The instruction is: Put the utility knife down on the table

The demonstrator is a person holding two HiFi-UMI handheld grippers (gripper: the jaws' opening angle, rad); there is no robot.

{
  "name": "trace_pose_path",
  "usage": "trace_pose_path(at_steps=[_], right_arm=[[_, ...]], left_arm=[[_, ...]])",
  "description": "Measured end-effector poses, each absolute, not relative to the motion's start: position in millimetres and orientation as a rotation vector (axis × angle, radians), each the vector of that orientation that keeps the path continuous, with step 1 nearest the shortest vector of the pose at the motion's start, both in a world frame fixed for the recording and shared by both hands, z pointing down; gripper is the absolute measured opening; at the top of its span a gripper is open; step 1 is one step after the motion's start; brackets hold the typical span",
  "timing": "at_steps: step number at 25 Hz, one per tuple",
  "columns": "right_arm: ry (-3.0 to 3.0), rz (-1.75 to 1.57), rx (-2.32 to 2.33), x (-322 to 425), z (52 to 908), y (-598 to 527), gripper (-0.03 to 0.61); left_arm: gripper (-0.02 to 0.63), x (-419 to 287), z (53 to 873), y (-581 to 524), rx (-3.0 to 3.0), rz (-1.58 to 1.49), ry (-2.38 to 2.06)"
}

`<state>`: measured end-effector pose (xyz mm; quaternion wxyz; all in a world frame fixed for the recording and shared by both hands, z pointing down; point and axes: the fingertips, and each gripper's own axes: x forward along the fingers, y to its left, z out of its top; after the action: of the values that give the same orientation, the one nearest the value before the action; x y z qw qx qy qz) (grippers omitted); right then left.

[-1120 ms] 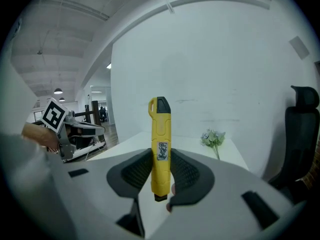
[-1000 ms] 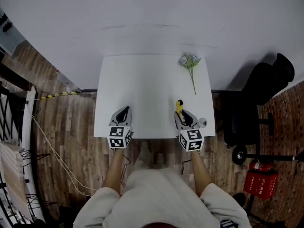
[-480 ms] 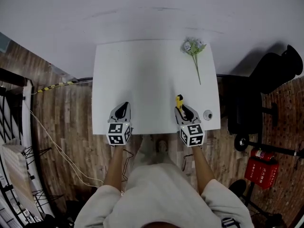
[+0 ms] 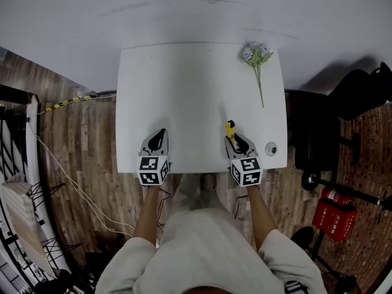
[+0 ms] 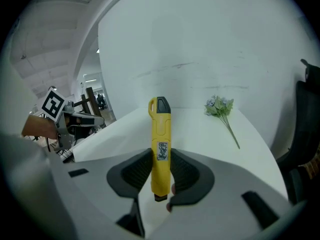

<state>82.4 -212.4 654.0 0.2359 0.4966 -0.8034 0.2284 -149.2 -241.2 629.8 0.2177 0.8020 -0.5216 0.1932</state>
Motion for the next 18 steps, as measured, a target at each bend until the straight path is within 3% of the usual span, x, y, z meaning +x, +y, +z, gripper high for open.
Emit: trace_pose_path(at_steps=[18], right_arm=[[-2.064, 0.099, 0.861, 61.7, 687.3, -258.6, 0.11]], left_arm=[[0.006, -163.1, 638.6, -258.6, 2.172, 0.526, -1.476]])
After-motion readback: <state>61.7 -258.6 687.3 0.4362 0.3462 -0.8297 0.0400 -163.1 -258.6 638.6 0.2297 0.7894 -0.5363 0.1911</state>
